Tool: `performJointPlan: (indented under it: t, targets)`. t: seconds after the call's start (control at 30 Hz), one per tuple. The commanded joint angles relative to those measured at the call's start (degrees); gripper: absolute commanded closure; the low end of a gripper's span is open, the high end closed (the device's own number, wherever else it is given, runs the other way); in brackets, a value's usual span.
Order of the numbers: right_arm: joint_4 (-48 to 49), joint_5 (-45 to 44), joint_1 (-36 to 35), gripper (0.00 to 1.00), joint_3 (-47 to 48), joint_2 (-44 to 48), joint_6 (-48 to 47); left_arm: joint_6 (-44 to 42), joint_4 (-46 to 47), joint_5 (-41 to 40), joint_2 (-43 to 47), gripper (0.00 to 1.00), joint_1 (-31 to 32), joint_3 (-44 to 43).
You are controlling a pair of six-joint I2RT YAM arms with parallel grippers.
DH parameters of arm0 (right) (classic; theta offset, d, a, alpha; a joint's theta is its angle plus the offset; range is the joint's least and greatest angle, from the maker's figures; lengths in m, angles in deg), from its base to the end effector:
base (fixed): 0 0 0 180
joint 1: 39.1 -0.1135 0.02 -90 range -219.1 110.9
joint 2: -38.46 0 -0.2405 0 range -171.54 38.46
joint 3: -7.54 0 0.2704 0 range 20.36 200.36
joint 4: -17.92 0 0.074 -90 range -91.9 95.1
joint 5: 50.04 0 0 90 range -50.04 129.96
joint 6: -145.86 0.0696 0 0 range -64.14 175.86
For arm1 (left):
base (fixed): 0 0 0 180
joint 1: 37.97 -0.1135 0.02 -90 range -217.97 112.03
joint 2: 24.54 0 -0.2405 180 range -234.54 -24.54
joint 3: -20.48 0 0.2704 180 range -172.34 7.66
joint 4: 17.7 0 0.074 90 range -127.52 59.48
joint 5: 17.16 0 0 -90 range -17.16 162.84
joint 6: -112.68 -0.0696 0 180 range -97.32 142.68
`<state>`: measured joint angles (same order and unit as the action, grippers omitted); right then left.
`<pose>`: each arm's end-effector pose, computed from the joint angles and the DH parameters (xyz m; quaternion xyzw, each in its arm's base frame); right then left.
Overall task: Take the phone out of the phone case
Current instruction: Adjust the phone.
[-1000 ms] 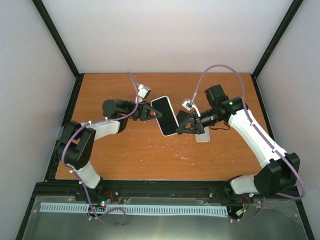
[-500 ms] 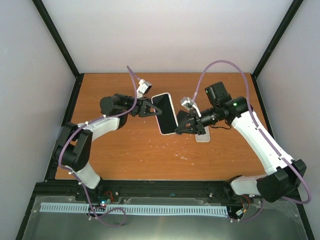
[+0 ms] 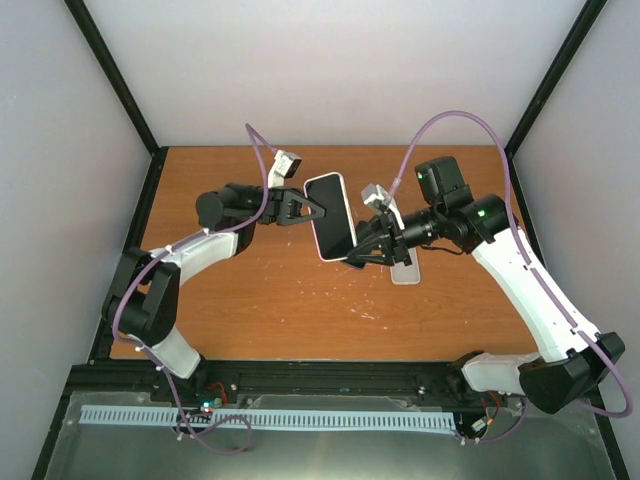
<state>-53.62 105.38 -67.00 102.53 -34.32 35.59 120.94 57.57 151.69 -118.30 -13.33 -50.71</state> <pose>0.2057 0.1805 0.3673 -0.4934 0.6437 0.5250 0.2580 0.2792 -0.2032 0.3193 0.3337 0.5583 -0.7400 0.1714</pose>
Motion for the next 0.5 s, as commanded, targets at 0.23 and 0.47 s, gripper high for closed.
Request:
performJointPlan:
  t: [0.23,0.47]
  targets:
    - [9.05,13.99,-4.88,0.55,3.72,4.30,-3.22,-2.39,10.79,-3.63,-1.42,1.00,1.59,-0.63]
    - [7.08,-1.89,-4.13,0.54,0.45,8.59,-1.17,-13.29,-3.64,-5.21,4.96,0.99,0.23,0.96]
